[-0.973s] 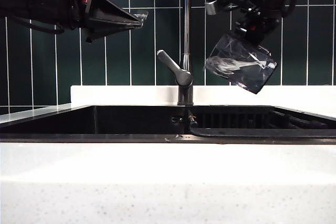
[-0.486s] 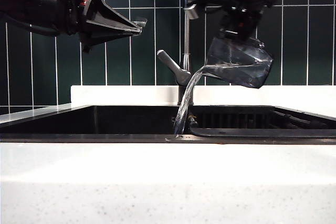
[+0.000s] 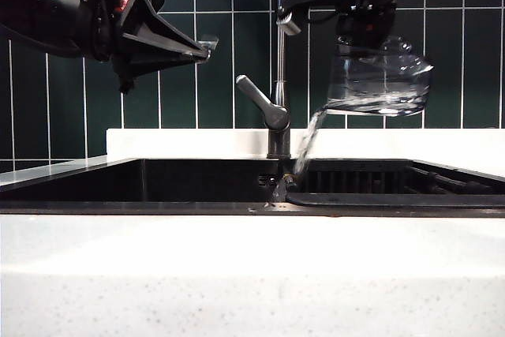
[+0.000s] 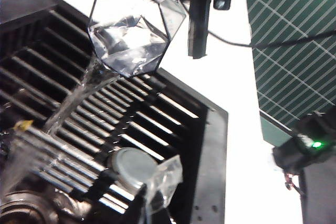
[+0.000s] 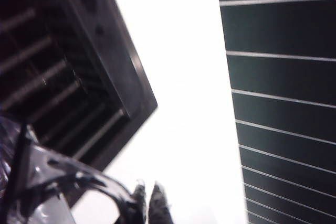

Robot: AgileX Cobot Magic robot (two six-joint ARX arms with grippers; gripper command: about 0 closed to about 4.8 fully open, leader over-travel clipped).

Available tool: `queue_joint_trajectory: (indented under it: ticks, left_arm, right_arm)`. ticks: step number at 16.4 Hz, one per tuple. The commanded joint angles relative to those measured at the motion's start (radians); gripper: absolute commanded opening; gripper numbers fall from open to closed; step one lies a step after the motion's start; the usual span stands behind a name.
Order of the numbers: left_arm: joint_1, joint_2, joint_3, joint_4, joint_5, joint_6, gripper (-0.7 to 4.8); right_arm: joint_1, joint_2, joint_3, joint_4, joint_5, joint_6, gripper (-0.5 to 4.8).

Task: Pick up the mug next to the sink, go to the faucet to get some water, pour the water into the sink, and finally put the mug back to its place.

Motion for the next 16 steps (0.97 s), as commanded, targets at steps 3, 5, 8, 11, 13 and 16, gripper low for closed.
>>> queue_joint_trajectory:
  ticks: [3,5,8,11,13,16]
  left_arm:
    - [0.001,-0.006,0.001,0.002,0.028,0.0,-0.06]
    - [0.001,-0.006,0.001,0.002,0.027,0.0,-0.06]
    - [0.001,-0.006,0.001,0.005,0.027,0.0,-0.06]
    - [0.001,-0.006,0.001,0.01,0.027,0.0,-0.06]
    - [0.001,-0.006,0.001,0.01,0.027,0.0,-0.06]
    - [0.001,-0.006,0.002,0.014,0.027,0.0,-0.06]
  right_arm:
    - [0.04,-0.012,0.005,-0.019,0.163,-0.103,-0.05]
    - [0.059,-0.012,0.006,-0.026,0.216,-0.131,-0.05]
    - [0.063,-0.012,0.006,-0.041,0.261,-0.15,-0.05]
    - [0.064,-0.012,0.006,-0.041,0.294,-0.231,-0.05]
    - [0.068,-0.012,0.006,-0.041,0.276,-0.267,-0.05]
    - [0.07,-0.012,0.006,-0.032,0.229,-0.287,-0.05]
